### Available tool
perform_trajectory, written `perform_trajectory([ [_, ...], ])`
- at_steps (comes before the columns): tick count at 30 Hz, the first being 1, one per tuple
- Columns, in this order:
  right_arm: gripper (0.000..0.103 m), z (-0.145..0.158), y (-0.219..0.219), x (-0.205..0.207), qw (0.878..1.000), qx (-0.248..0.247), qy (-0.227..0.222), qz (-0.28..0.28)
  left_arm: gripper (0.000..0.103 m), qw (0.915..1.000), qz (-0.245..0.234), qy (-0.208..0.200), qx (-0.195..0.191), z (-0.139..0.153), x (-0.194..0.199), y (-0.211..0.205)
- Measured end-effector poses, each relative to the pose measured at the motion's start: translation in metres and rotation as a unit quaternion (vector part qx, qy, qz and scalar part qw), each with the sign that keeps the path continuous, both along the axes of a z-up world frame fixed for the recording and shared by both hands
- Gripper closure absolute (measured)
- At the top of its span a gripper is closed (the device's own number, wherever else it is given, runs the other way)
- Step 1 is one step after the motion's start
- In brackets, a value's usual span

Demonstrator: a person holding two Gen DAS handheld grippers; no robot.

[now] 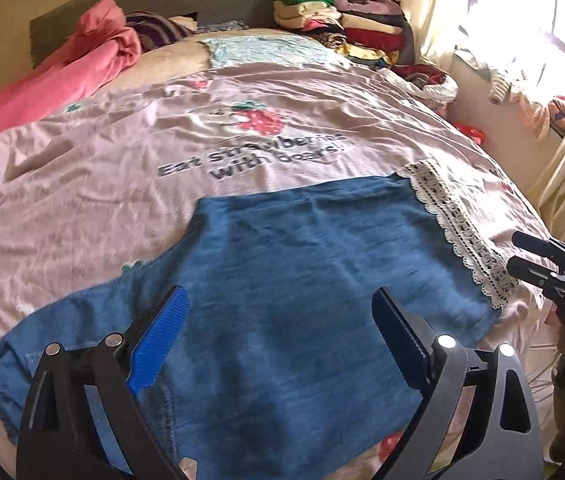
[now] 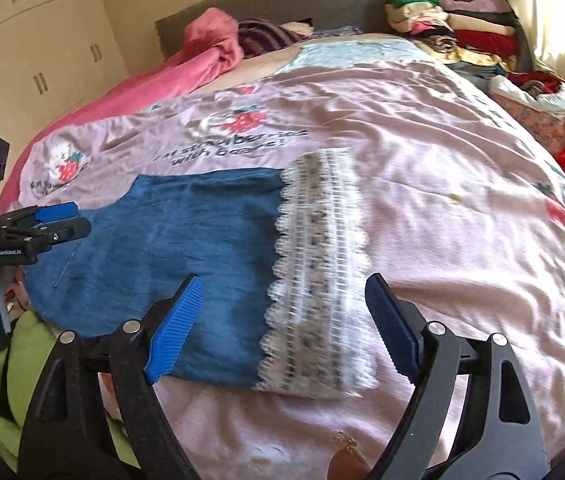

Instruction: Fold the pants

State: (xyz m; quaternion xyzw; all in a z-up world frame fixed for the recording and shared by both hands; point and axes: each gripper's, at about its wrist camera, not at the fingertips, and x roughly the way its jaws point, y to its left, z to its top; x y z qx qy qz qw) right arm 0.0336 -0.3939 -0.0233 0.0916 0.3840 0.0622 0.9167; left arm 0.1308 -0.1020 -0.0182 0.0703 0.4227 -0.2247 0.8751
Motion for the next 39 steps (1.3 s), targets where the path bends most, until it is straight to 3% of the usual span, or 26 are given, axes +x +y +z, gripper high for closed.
perform_trajectory([
  [18, 0.026, -0.033, -0.011, 0.001, 0.999, 0.033, 0.035, 0.001, 0.011, 0.9967, -0.069, 0.02, 0.037, -0.018, 0.04, -0.084],
  [27, 0.026, -0.044, -0.01, 0.006, 0.998, 0.056, 0.038, 0.009, 0.011, 0.9911, -0.123, 0.006, 0.05, -0.027, 0.066, -0.126],
  [32, 0.026, -0.046, -0.012, 0.012, 0.997, 0.073, 0.035, 0.01, 0.011, 0.9871, -0.147, 0.019, 0.061, -0.039, 0.09, -0.14],
  [37, 0.027, -0.052, -0.012, 0.017, 0.996, 0.075, 0.037, 0.013, 0.019, 0.9817, -0.178, 0.034, 0.058, -0.051, 0.101, -0.151],
  [39, 0.031, -0.052, -0.011, 0.018, 0.996, 0.074, 0.036, 0.015, 0.022, 0.9812, -0.182, 0.046, 0.043, -0.056, 0.102, -0.153],
])
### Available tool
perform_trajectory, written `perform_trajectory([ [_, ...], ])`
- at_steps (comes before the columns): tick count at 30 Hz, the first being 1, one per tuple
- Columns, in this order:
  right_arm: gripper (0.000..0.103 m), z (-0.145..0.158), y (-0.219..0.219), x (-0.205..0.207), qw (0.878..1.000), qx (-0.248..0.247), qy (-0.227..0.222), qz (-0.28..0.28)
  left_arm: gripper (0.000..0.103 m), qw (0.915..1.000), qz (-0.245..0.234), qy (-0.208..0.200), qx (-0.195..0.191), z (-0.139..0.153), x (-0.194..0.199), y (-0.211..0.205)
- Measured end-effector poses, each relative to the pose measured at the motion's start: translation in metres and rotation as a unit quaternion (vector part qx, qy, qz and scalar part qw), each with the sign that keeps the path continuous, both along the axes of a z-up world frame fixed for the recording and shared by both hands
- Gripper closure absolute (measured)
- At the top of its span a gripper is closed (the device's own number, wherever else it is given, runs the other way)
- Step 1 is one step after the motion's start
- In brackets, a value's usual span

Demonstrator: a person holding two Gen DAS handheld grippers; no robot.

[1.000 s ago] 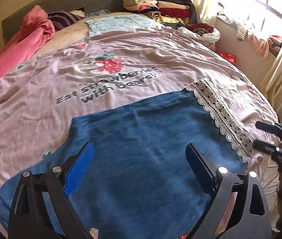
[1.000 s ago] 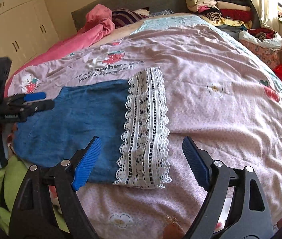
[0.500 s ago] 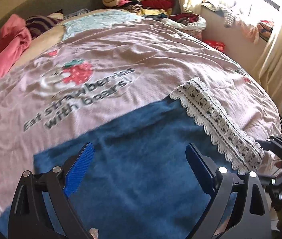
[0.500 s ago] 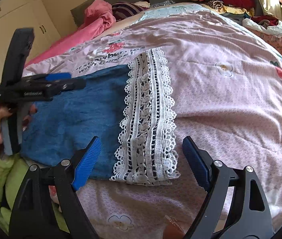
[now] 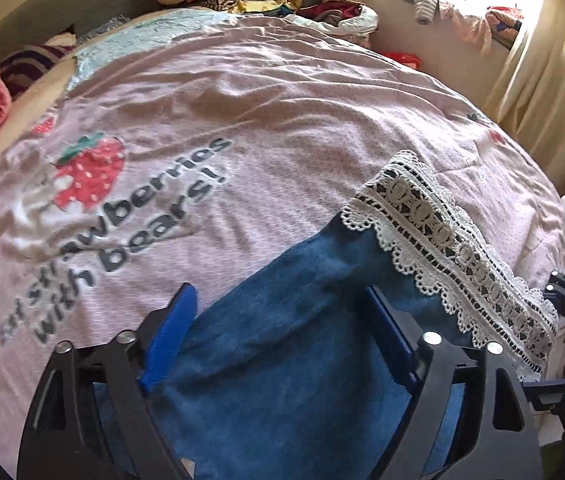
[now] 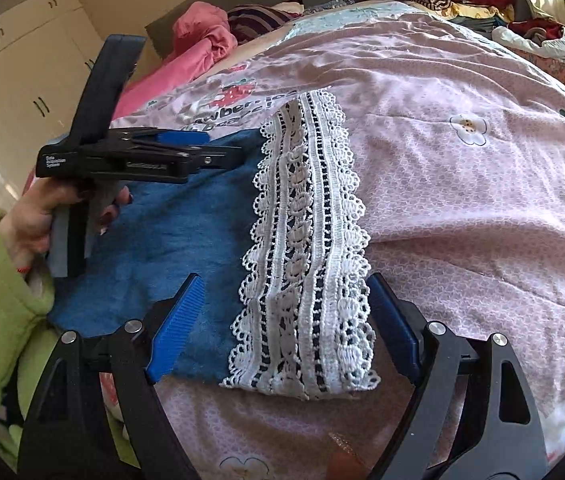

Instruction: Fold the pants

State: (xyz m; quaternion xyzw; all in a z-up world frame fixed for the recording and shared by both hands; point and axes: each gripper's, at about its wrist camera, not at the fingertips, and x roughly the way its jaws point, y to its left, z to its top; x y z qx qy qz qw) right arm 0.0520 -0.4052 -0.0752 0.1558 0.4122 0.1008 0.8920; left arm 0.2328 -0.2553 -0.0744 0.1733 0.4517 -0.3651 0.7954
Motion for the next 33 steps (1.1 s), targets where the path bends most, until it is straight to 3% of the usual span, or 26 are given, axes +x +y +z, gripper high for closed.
perform_trajectory([
  [1, 0.036, 0.0, 0.0, 0.002, 1.0, 0.001, 0.001, 0.002, 0.022, 1.0, 0.0, 0.005, -0.005, -0.002, 0.0, 0.0],
  [2, 0.042, -0.001, 0.001, 0.003, 1.0, 0.002, 0.001, 0.005, 0.032, 0.9999, -0.002, 0.01, -0.011, -0.005, 0.0, -0.002],
  [4, 0.047, -0.001, 0.003, 0.005, 1.0, 0.0, 0.001, 0.011, 0.039, 0.9996, -0.003, 0.016, -0.022, -0.007, -0.001, -0.003],
  [6, 0.053, -0.002, 0.005, 0.008, 1.0, -0.001, -0.001, 0.016, 0.054, 0.9992, -0.001, 0.024, -0.03, -0.007, -0.001, -0.004],
  [7, 0.061, -0.002, 0.005, 0.009, 1.0, -0.002, -0.001, 0.02, 0.059, 0.9991, -0.001, 0.029, -0.032, -0.008, -0.002, -0.006],
  [11, 0.084, 0.0, 0.006, 0.011, 0.999, 0.008, -0.008, 0.032, 0.084, 0.9999, -0.01, 0.009, -0.011, -0.007, -0.011, -0.012],
  [12, 0.084, 0.001, 0.007, 0.011, 0.999, 0.008, -0.01, 0.033, 0.086, 0.9999, -0.009, 0.002, -0.009, -0.006, -0.013, -0.012],
  [18, 0.087, 0.021, 0.021, 0.009, 0.998, 0.001, -0.03, 0.048, 0.092, 0.9996, 0.002, -0.002, -0.029, 0.0, -0.015, -0.002],
  [22, 0.089, 0.039, 0.039, 0.009, 0.997, -0.01, -0.048, 0.068, 0.094, 0.9976, 0.011, 0.006, -0.068, 0.014, -0.015, 0.013],
  [33, 0.089, 0.08, 0.132, 0.019, 0.979, -0.081, -0.093, 0.163, 0.094, 0.9883, 0.06, 0.005, -0.14, 0.041, -0.016, 0.09],
])
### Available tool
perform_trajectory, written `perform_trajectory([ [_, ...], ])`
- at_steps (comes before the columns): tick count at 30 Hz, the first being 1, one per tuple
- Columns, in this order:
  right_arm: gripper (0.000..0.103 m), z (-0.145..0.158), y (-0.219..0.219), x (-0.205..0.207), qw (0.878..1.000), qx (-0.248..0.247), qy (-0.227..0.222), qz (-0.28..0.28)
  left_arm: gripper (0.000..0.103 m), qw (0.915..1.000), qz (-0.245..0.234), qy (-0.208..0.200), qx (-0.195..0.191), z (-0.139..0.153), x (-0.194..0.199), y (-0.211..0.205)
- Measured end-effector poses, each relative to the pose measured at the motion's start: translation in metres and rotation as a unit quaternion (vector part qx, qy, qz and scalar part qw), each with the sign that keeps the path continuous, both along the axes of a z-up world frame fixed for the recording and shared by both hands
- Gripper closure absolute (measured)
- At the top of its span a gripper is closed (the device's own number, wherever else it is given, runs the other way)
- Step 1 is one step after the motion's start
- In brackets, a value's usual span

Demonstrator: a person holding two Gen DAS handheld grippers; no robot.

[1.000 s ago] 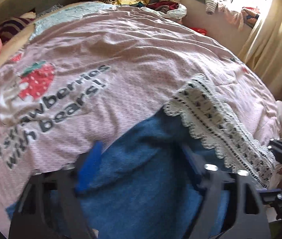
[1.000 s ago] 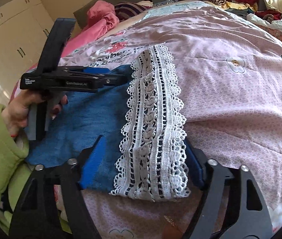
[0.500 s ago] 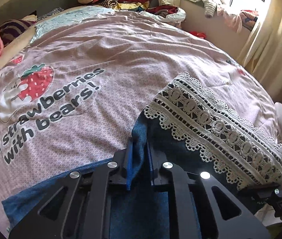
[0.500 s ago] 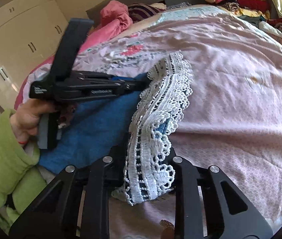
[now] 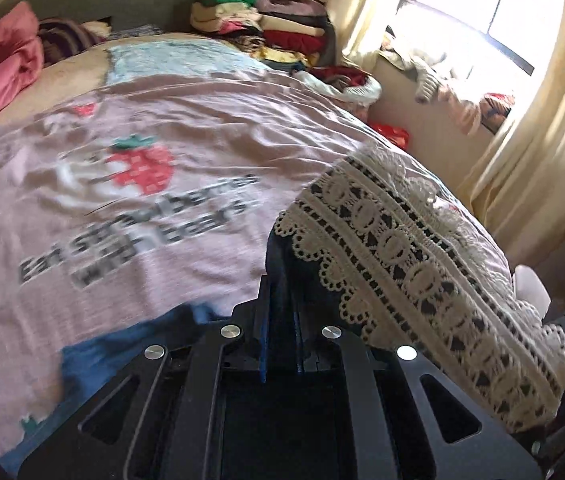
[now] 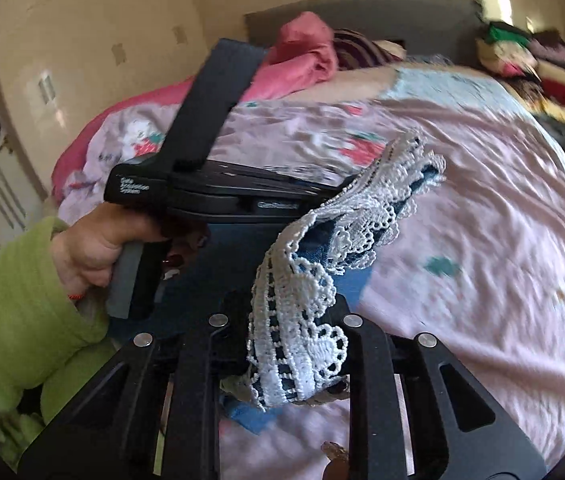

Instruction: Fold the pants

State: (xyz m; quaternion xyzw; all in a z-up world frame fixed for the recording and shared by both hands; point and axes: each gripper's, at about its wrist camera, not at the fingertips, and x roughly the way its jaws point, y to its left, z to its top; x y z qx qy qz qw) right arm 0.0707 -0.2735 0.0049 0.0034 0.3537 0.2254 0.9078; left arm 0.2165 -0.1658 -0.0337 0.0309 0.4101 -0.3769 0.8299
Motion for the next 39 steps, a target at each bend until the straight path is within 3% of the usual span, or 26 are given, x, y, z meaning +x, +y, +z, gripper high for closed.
perform_trajectory([
  [2, 0.089, -0.003, 0.021, 0.003, 1.0, -0.014, 0.002, 0.019, 0.093, 0.9997, 0.024, 0.008, -0.006, -0.003, 0.002, 0.025],
  [6, 0.089, -0.018, 0.068, 0.007, 0.997, -0.048, 0.013, 0.063, 0.079, 0.9934, 0.104, 0.041, -0.026, -0.01, 0.006, 0.085],
  [9, 0.089, -0.03, 0.096, 0.004, 0.993, -0.079, 0.017, 0.088, 0.074, 0.9808, 0.178, 0.055, -0.059, -0.011, 0.003, 0.137],
  [12, 0.088, -0.041, 0.121, 0.001, 0.988, -0.109, 0.021, 0.107, 0.074, 0.9697, 0.221, 0.048, -0.092, -0.012, -0.005, 0.173],
  [16, 0.08, -0.048, 0.143, -0.003, 0.984, -0.13, 0.015, 0.119, 0.072, 0.9577, 0.243, 0.056, -0.143, -0.019, -0.012, 0.197],
  [18, 0.077, -0.05, 0.15, -0.008, 0.984, -0.121, 0.016, 0.132, 0.061, 0.9562, 0.244, 0.059, -0.151, -0.02, -0.012, 0.2],
  [24, 0.059, -0.025, 0.146, -0.035, 0.982, -0.075, -0.014, 0.171, 0.054, 0.9542, 0.228, 0.06, -0.184, -0.022, -0.02, 0.202],
  [27, 0.053, -0.011, 0.123, -0.036, 0.987, -0.055, -0.026, 0.148, 0.054, 0.9458, 0.231, 0.071, -0.217, -0.024, -0.019, 0.212],
  [30, 0.05, -0.003, 0.096, -0.015, 0.994, -0.058, -0.037, 0.086, 0.053, 0.9371, 0.235, 0.08, -0.245, -0.026, -0.018, 0.221],
  [35, 0.05, -0.007, 0.048, 0.045, 0.998, -0.056, 0.0, -0.015, 0.05, 0.9528, 0.213, 0.107, -0.189, -0.038, -0.011, 0.198],
  [39, 0.05, -0.024, 0.023, 0.101, 0.997, -0.011, 0.07, -0.043, 0.05, 0.9586, 0.188, 0.136, -0.166, -0.049, -0.005, 0.183],
])
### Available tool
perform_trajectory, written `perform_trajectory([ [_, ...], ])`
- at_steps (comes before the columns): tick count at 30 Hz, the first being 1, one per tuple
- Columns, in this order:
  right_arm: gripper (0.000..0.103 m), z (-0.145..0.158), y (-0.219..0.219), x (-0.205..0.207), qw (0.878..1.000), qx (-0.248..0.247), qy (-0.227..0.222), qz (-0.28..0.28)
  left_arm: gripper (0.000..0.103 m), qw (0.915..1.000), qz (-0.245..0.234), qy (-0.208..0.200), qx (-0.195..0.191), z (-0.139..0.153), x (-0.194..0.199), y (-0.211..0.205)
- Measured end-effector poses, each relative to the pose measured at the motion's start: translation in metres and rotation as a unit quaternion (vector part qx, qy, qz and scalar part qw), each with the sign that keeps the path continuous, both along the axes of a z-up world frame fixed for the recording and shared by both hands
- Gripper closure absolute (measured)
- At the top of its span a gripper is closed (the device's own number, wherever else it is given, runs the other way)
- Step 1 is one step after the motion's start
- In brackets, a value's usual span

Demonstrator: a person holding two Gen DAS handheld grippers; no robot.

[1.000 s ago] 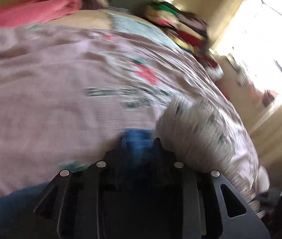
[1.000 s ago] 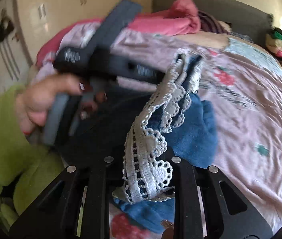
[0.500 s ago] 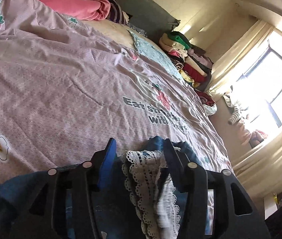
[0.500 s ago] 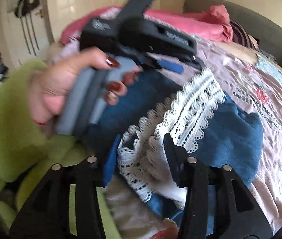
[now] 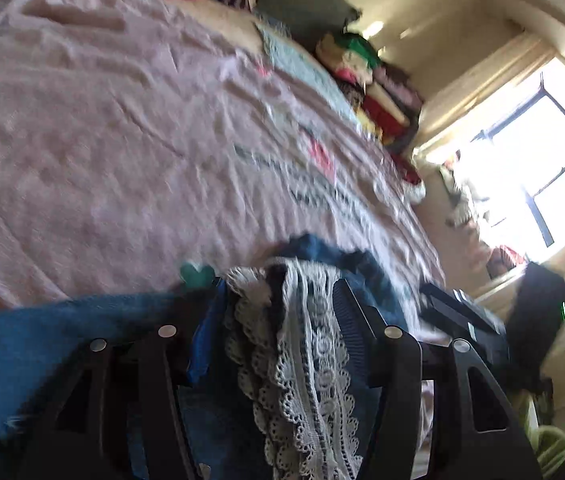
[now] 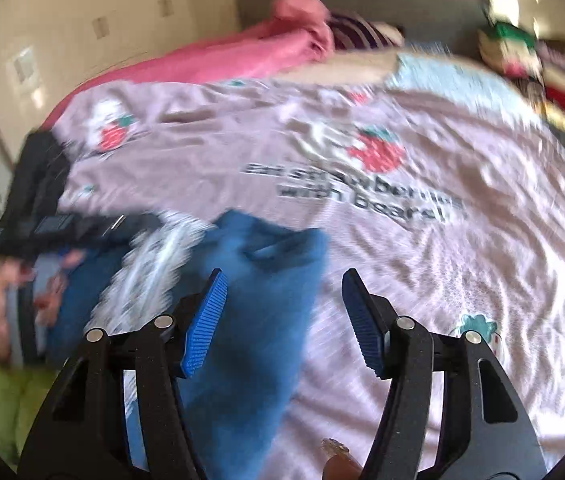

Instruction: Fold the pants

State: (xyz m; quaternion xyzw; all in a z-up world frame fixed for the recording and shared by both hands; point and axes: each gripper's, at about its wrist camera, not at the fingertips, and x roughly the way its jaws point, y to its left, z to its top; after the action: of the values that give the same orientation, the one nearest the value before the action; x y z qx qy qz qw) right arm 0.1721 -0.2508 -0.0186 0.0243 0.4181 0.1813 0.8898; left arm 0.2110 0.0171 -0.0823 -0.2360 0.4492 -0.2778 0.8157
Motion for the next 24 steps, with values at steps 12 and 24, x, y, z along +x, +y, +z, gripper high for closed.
perform_trajectory([
  [12, 0.098, -0.038, 0.004, 0.054, 0.994, 0.067, 0.084, 0.026, 0.09, 0.9992, -0.018, -0.03, 0.016, 0.009, -0.006, -0.018],
  [24, 0.085, -0.046, -0.006, 0.053, 0.998, 0.021, 0.044, -0.049, 0.081, 0.9971, -0.016, -0.02, 0.071, -0.002, -0.002, -0.015],
])
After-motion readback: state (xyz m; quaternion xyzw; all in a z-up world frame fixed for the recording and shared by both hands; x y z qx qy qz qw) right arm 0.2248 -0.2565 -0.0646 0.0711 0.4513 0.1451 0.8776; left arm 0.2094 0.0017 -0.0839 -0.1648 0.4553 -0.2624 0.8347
